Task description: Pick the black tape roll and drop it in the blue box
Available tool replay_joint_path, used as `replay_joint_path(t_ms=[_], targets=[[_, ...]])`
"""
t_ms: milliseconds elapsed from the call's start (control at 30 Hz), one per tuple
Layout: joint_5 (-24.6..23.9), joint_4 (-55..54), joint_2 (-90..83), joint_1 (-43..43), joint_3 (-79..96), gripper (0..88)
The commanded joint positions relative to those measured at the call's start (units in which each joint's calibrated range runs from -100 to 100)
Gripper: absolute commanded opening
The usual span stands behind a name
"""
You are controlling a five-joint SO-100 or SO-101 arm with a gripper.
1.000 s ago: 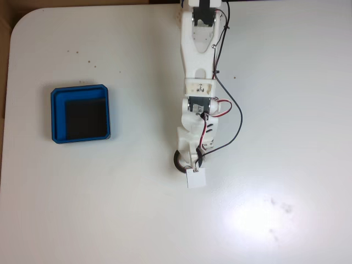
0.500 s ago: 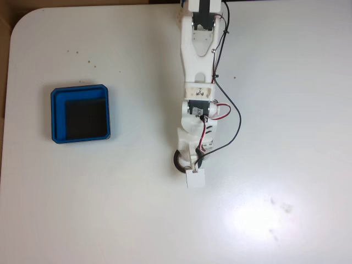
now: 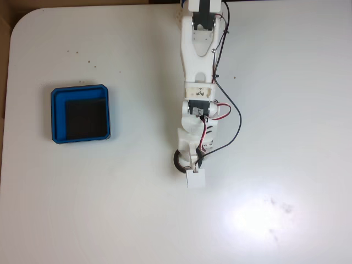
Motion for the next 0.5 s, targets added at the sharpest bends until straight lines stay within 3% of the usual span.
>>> replay_joint_path(t_ms=[0,233,467], targets=[[0.37,0.35,-0.96,-0.20,-3.94,14.7],[0.20,0.35,-1.05,-0.29,-3.94,2.5],[0.20,0.35,-1.46,-0.20,-4.12,0.4]])
